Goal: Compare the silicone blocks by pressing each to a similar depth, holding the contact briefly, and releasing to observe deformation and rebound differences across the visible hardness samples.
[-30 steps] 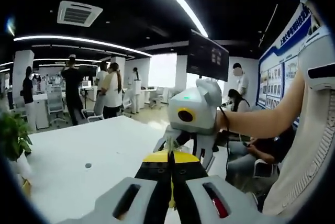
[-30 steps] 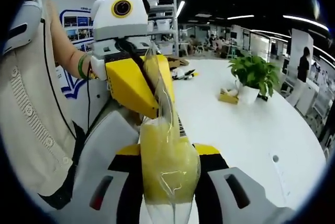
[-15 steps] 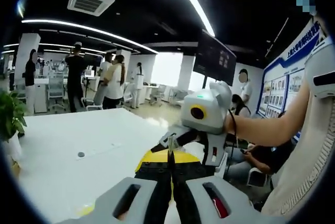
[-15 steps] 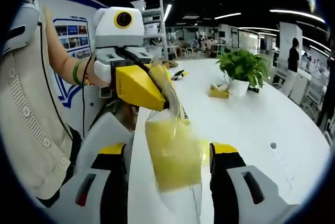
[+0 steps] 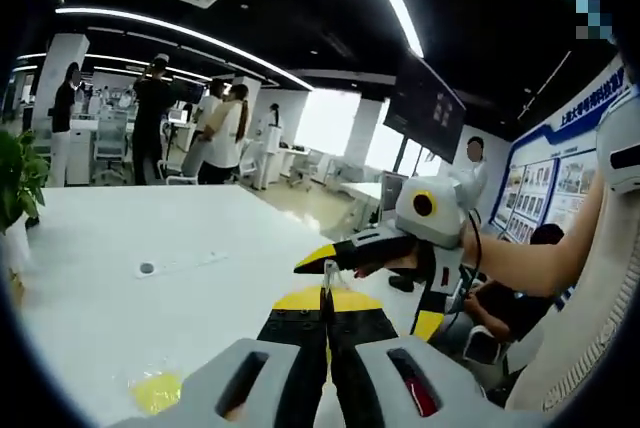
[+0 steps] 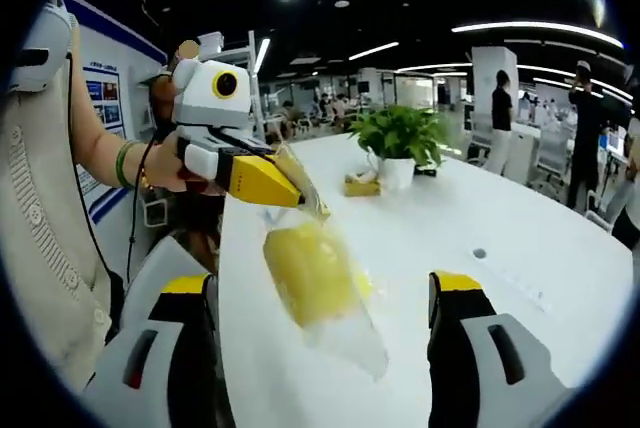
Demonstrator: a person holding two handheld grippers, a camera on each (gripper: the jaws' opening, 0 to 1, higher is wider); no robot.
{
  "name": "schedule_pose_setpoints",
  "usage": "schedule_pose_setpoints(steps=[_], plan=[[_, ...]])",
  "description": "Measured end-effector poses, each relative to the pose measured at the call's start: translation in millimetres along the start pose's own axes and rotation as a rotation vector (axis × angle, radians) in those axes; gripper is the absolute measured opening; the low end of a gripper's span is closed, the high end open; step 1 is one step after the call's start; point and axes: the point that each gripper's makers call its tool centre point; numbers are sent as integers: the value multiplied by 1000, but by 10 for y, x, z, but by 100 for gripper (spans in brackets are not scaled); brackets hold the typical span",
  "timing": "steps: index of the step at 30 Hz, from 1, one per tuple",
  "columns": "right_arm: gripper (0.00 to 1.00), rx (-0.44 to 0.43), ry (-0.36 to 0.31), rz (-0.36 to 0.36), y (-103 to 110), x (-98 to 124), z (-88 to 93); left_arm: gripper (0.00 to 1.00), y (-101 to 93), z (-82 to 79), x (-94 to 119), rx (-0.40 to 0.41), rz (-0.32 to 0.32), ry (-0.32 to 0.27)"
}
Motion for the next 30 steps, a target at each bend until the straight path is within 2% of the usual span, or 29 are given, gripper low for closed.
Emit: schedule_pose_setpoints(steps=[3, 5, 7, 10, 12, 18, 22, 26, 28, 30], plan=[[81, -56, -53, 61, -60, 124, 73, 0, 54, 96, -57, 26, -4, 12], [81, -137, -107, 97, -107, 187, 145, 0, 89, 166, -111, 46, -1, 22], [83, -218, -123, 142, -158, 261, 313, 0, 131, 247, -182, 43, -5, 43], [82, -238, -116, 182, -160, 350, 498, 0, 191, 337, -286, 62, -2, 54], [82, -286, -106, 203, -155, 397, 625, 0, 236, 399, -369, 74, 1, 58], [84, -349, -101, 292, -210, 517, 859, 0, 348, 586, -608, 85, 7, 75], [84, -398, -120, 333, -251, 614, 934, 0, 362, 730, -766, 118, 35, 93], [83, -413, -93, 355, -268, 660, 1042, 0, 390, 828, -891, 160, 56, 86], [83, -415, -82, 361, -280, 676, 1082, 0, 391, 883, -962, 231, 81, 81], [83, -417, -67, 369, -300, 695, 1131, 0, 457, 939, -1023, 253, 79, 72]])
Point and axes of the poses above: the point that each gripper's makers call its tool centre point, and the gripper's own axes: x roughly backward along the fingers, y roughly to its left, z roughly out of its underside, and after that the axes turned 3 degrees about x, right-handed
